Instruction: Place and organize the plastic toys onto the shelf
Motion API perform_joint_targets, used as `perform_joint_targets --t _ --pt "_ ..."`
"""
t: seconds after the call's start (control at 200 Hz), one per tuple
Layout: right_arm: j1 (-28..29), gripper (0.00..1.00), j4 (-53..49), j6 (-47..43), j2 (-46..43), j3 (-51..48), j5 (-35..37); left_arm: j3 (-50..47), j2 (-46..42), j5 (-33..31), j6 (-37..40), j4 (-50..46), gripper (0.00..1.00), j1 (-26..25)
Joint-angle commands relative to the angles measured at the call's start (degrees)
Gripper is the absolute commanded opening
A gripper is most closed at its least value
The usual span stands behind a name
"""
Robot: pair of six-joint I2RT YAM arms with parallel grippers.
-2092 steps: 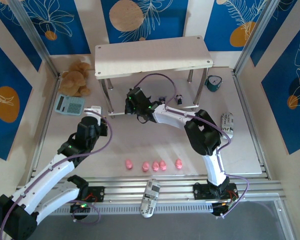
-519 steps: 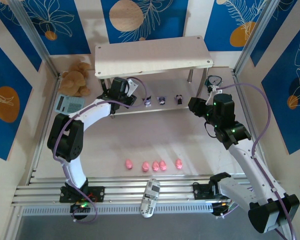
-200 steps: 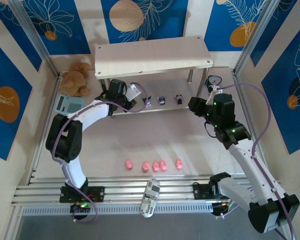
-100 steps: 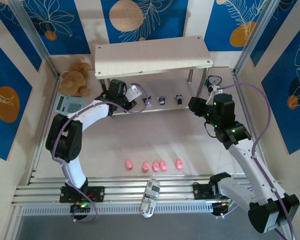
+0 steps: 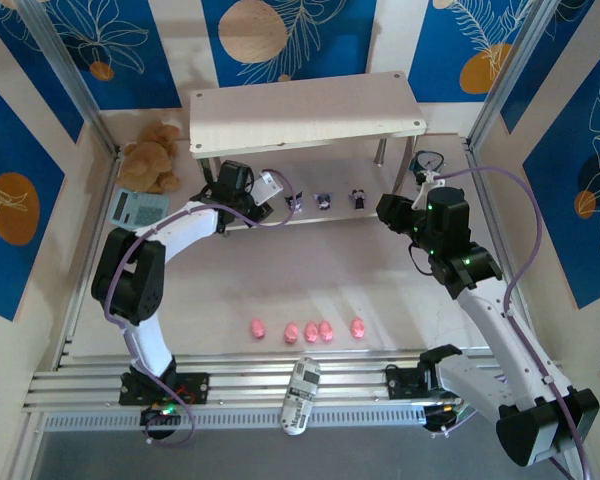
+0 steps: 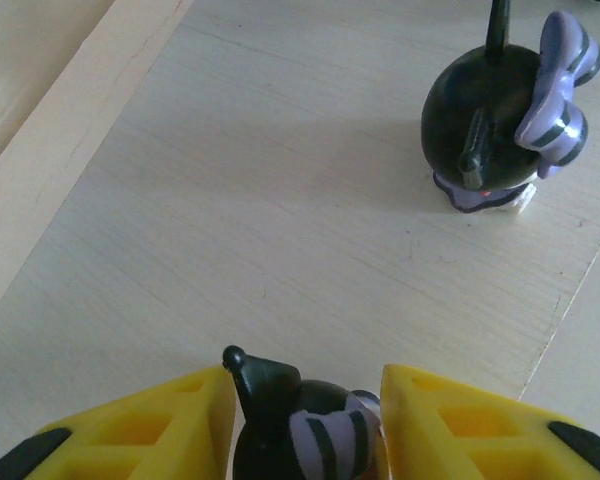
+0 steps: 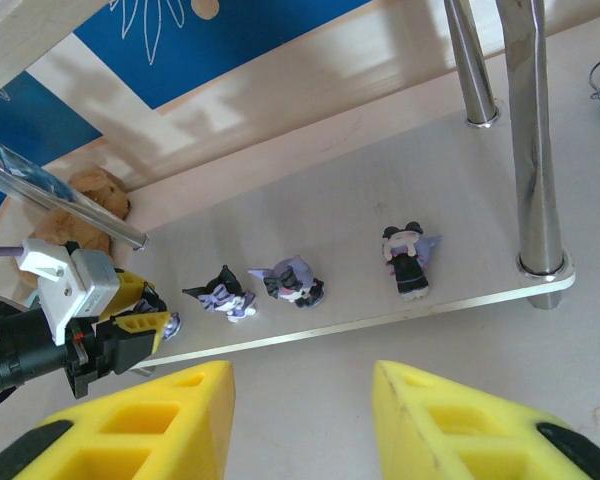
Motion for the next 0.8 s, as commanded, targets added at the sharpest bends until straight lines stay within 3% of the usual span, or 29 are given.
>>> perform_joint_targets --t 0.0,0.795 --pt "-0.1 0.42 0.7 0.7 -1.1 0.0 -0.6 -0.8 -1.1 -0.5 1.1 -0.3 0.45 0.6" --pt "0.0 0.42 0.7 0.6 -1.2 0.0 -0.3 -1.7 -1.6 -2.7 3.0 0.9 0.49 0.6"
